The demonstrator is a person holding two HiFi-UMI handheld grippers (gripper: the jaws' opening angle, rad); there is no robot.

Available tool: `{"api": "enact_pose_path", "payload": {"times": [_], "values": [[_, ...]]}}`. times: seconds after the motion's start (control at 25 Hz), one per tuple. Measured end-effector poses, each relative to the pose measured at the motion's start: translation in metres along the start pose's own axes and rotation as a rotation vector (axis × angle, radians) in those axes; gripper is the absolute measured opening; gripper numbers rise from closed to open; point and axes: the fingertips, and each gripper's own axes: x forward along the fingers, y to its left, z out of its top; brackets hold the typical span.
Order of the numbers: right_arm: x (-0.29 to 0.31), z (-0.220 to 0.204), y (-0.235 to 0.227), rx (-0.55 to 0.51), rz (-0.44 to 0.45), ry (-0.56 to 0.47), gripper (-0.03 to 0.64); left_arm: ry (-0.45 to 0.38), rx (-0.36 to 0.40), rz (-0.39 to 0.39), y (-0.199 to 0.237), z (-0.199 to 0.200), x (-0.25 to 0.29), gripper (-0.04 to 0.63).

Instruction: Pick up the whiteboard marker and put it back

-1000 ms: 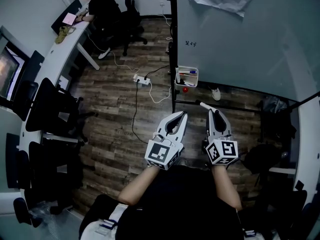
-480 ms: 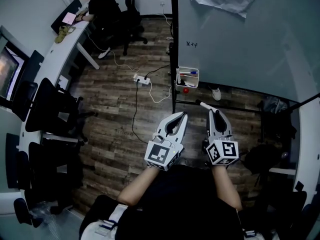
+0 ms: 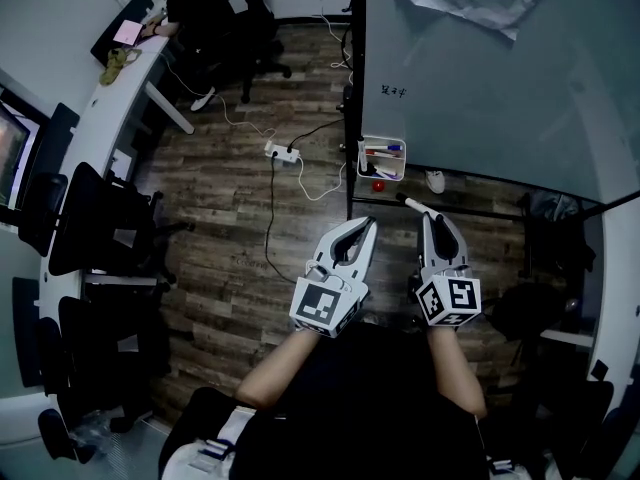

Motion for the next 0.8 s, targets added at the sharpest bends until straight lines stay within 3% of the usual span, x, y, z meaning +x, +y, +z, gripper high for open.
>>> {"api": "enact_pose_path", "payload": {"times": [0.4, 0.8], "values": [[0.049, -0.005, -0.004, -0.018, -0.084, 0.022, 0.077, 0.019, -0.064, -0.064, 0.050, -0.004, 0.032, 0.008], [0.078, -0.017, -0.008, -0.030, -0.182, 0.041, 0.077, 0.045, -0.072, -0.166, 0.084, -0.015, 0.055, 0.008]]}}
